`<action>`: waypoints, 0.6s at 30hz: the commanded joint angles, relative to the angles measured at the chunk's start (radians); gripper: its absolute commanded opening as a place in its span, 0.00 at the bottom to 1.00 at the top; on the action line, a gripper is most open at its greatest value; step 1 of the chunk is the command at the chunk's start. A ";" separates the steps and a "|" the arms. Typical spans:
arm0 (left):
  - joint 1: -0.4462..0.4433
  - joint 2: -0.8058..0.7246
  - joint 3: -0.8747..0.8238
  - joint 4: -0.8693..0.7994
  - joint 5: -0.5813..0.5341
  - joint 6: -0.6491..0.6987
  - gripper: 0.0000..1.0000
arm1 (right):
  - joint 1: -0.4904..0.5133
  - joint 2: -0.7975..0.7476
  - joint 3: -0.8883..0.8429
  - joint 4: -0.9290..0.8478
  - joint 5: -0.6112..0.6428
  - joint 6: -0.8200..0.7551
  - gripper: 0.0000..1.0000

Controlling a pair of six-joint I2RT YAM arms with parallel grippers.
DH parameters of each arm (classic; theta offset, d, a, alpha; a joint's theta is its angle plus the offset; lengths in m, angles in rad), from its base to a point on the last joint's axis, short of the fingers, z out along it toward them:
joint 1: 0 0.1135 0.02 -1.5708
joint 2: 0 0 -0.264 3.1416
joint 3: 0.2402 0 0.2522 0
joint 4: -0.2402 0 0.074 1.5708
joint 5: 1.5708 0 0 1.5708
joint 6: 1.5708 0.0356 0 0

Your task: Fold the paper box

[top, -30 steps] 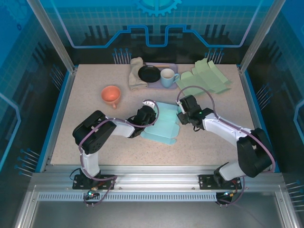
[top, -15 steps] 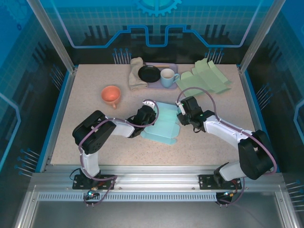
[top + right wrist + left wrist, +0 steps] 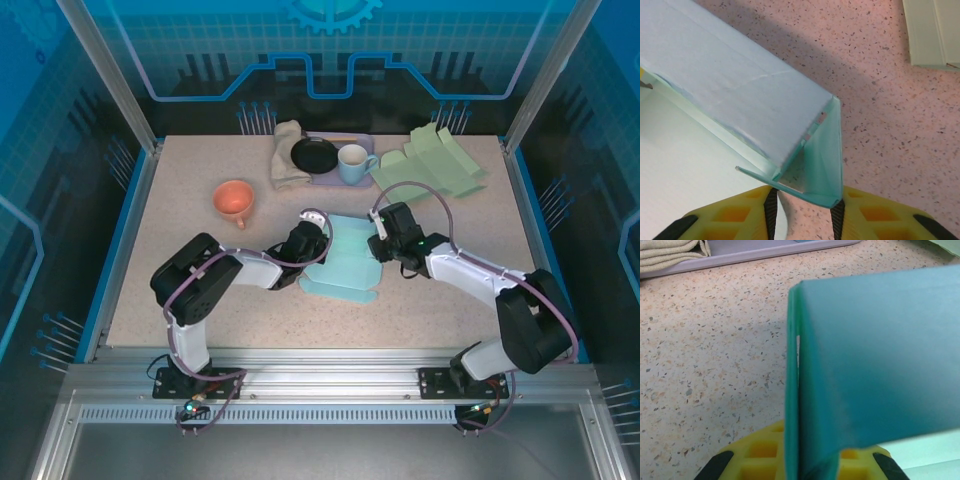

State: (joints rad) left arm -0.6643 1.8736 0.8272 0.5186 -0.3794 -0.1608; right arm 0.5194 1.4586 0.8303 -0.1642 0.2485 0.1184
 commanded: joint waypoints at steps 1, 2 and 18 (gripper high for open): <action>-0.006 -0.025 -0.028 -0.116 0.062 -0.054 0.00 | 0.027 0.023 -0.028 0.101 -0.028 0.068 0.34; -0.005 -0.029 -0.024 -0.124 0.062 -0.063 0.00 | 0.028 0.027 -0.035 0.119 -0.030 0.074 0.34; -0.006 -0.112 -0.046 -0.152 0.214 -0.077 0.00 | 0.054 0.071 -0.117 0.359 0.041 0.078 0.34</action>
State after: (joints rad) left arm -0.6579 1.7966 0.7998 0.4149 -0.2996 -0.2203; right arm 0.5564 1.5043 0.7258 0.0925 0.2600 0.1806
